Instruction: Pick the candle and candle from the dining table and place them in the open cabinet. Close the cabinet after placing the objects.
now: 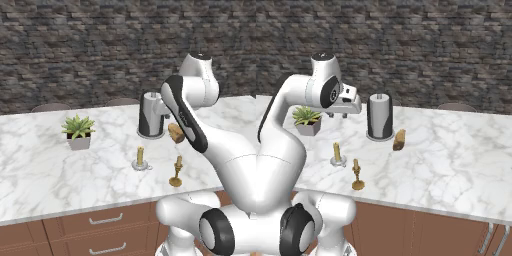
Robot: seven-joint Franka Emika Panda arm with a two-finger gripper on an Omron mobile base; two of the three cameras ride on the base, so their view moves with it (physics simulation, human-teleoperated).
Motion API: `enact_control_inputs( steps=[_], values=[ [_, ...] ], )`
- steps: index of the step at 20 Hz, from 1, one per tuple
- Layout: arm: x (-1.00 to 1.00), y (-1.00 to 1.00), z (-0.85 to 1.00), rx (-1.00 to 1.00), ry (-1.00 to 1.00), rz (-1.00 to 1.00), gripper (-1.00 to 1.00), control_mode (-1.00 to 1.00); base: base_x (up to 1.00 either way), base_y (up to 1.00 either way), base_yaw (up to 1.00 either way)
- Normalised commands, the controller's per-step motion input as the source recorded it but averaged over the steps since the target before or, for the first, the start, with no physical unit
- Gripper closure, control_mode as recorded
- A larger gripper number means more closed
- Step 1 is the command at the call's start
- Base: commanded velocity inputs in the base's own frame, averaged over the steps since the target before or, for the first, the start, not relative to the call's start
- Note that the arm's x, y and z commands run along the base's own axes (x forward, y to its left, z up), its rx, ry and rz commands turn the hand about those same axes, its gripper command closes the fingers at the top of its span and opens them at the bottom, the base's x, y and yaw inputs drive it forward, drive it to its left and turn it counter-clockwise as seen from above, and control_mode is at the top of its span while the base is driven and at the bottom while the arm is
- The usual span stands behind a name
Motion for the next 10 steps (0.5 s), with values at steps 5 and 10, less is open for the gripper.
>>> enact_control_inputs(
  steps=[5,10],
  values=[
    [-0.11,-0.01,0.00,0.00,-0.03,0.00,-1.00,-1.00,0.00,0.00,0.00],
    [-0.20,-0.04,-0.02,0.01,-0.07,0.00,-1.00,-1.00,0.00,0.00,0.00]
  ],
)
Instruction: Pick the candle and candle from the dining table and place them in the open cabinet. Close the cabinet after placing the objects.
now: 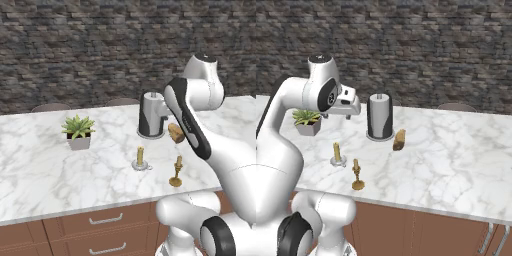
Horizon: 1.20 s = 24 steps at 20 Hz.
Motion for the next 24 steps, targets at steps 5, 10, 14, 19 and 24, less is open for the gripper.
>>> enact_control_inputs(
  steps=[5,10,14,19,24],
  values=[
    [-0.19,-0.05,-0.07,0.00,-0.05,0.00,-1.00,-1.00,0.00,0.00,0.00],
    [-0.17,-0.13,-0.13,0.02,-0.01,0.03,-1.00,-1.00,0.00,0.00,0.00],
    [-0.21,-0.08,-0.04,0.01,-0.08,0.03,-1.00,-1.00,0.00,0.00,0.00],
    [-0.20,-0.15,0.00,0.07,-0.07,0.05,-1.00,-1.00,0.00,0.00,0.00],
    [-0.17,-0.12,0.00,0.04,-0.07,0.06,-1.00,-1.00,0.00,0.00,0.00]
  ],
)
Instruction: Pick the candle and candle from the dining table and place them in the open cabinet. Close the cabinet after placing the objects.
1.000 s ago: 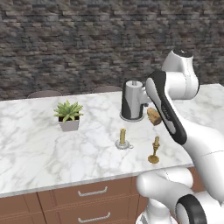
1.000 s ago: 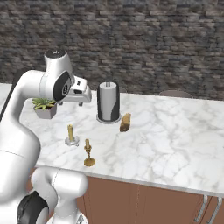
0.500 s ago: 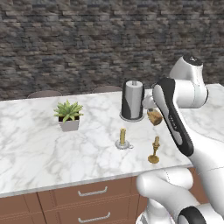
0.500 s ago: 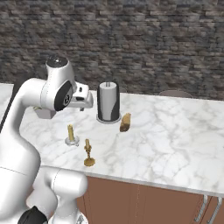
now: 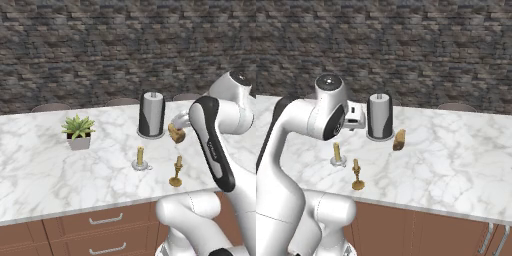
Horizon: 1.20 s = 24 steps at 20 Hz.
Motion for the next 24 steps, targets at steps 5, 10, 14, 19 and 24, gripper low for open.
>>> enact_control_inputs(
  steps=[5,10,14,19,24],
  values=[
    [-0.09,-0.10,-0.04,0.00,-0.01,0.06,-1.00,-1.00,0.00,0.00,0.00],
    [-0.09,-0.09,-0.06,0.00,-0.03,0.06,-1.00,-1.00,0.00,0.00,0.00],
    [-0.08,-0.09,-0.06,0.00,-0.03,0.08,-1.00,-1.00,0.00,0.00,0.00],
    [-0.08,-0.10,-0.05,0.00,-0.06,0.13,-1.00,-1.00,0.00,0.00,0.00],
    [-0.08,-0.12,-0.07,0.00,-0.08,0.17,-1.00,-1.00,0.00,0.00,0.00]
  ],
)
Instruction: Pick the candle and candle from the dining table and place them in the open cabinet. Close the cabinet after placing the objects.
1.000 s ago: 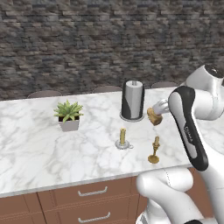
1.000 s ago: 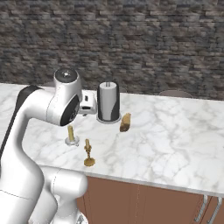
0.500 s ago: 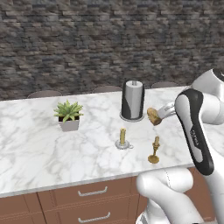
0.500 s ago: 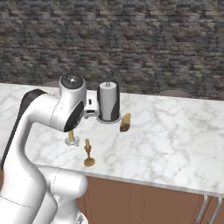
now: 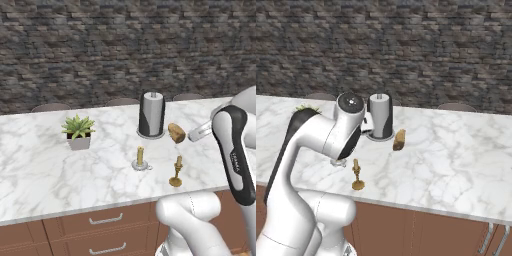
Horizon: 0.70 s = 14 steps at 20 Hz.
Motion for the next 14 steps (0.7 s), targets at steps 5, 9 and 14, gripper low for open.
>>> enact_control_inputs(
  steps=[5,9,14],
  values=[
    [-0.08,-0.12,-0.08,0.00,-0.09,0.17,-1.00,-1.00,0.00,0.00,0.00],
    [-0.06,-0.12,-0.08,0.00,-0.09,0.19,-1.00,-1.00,0.00,0.00,0.00],
    [-0.06,-0.11,-0.09,0.00,-0.08,0.20,-1.00,-1.00,0.00,0.00,0.00]
  ],
)
